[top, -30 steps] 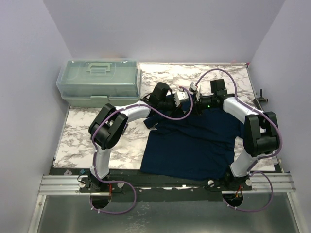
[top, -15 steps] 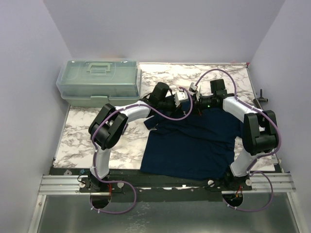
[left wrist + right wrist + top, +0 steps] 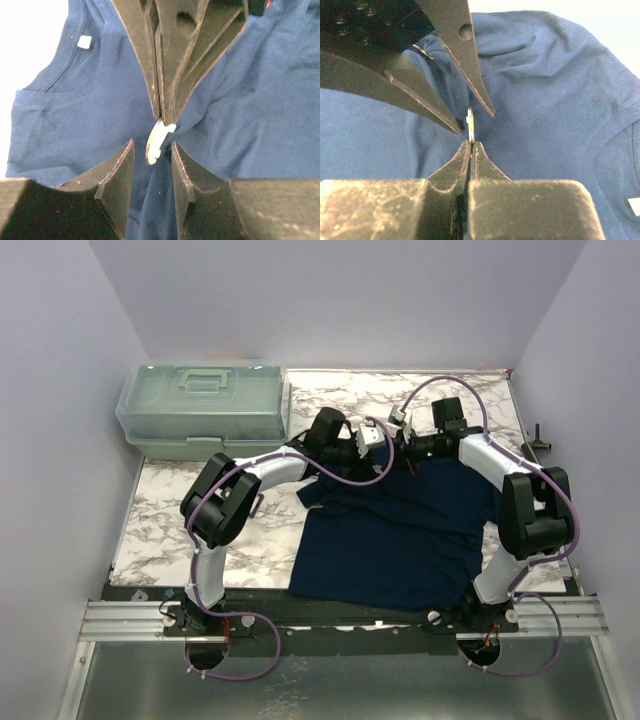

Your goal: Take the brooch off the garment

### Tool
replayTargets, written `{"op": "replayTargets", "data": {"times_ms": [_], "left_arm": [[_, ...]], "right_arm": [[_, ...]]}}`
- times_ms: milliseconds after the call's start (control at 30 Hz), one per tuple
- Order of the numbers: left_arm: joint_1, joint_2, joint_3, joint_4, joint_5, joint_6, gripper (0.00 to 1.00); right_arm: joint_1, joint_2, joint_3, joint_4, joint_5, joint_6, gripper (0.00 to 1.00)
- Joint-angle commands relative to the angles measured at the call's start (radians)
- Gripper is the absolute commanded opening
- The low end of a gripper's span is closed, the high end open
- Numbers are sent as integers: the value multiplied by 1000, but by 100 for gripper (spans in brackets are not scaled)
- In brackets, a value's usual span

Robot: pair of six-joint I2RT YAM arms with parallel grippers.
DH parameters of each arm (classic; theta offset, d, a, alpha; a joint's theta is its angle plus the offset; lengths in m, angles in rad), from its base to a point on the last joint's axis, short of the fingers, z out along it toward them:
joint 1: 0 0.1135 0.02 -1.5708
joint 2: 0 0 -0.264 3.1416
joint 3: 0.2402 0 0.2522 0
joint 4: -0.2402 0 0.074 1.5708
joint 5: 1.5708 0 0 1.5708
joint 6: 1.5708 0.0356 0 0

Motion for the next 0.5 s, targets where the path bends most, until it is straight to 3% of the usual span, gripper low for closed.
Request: {"op": "replayTargets", "data": {"times_ms": [0, 467], "left_arm": [[17, -51, 24, -50, 3, 71, 36], [-7, -45, 61, -88, 6, 184, 36]], "right_arm": [[-4, 0, 58, -89, 48, 4, 1], [-3, 31, 152, -287, 91, -71, 1]]}}
